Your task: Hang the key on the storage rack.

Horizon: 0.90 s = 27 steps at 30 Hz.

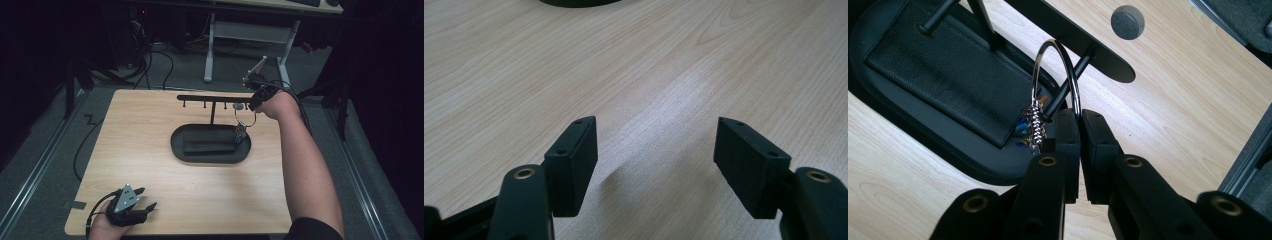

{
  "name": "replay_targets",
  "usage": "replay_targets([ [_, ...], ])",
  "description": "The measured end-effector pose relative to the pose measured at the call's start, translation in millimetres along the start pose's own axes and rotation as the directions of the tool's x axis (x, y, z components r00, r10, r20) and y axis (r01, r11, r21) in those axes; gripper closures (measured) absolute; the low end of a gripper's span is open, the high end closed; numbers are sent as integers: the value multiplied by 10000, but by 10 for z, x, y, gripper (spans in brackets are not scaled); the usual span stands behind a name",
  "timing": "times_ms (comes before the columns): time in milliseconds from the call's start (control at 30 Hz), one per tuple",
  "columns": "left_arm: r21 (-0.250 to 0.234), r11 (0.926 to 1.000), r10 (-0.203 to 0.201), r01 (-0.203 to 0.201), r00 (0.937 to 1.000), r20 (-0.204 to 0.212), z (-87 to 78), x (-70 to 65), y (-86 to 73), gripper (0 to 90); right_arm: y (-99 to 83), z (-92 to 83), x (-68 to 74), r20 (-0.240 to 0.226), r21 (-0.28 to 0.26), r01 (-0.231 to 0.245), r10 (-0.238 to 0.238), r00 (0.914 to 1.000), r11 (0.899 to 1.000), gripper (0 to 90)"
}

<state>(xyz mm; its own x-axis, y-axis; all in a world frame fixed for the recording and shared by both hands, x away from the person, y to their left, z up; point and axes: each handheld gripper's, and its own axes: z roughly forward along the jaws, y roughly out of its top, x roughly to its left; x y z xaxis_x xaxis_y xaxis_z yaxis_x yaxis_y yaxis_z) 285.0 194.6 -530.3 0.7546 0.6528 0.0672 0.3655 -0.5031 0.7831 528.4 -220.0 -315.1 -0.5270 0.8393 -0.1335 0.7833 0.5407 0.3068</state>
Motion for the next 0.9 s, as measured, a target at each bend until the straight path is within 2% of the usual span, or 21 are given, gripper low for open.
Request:
replay_targets([
  [133, -30, 10000, -10, 10, 10000, -28, 4, 7, -1, 345, -1, 3, 18, 89, 10, -59, 59, 9999, 10000, 832],
  [400, -80, 10000, 5, -6, 9999, -102, -12, -2, 6, 345, -22, -105, 39, 253, -471, -213, 225, 9994, 9987, 790],
  [600, -37, 10000, 20, -20, 10000, -81, -10, -6, 8, 345, -119, -206, 41, 235, -859, -470, 492, 9985, 9952, 646],
  [700, -69, 10000, -7, 6, 9999, -113, -10, -6, 14, 343, -198, -248, 57, 214, -1042, -727, 753, 9969, 9919, 502],
  [800, 5, 10000, 46, -46, 9999, -153, -10, -11, 14, 341, -297, -258, 74, 67, -1326, -923, 940, 9955, 9869, 403],
  [900, -61, 10000, 12, -13, 9998, -206, -4, -13, 17, 340, -402, -237, 113, -154, -1418, -949, 937, 9955, 9853, 387],
])
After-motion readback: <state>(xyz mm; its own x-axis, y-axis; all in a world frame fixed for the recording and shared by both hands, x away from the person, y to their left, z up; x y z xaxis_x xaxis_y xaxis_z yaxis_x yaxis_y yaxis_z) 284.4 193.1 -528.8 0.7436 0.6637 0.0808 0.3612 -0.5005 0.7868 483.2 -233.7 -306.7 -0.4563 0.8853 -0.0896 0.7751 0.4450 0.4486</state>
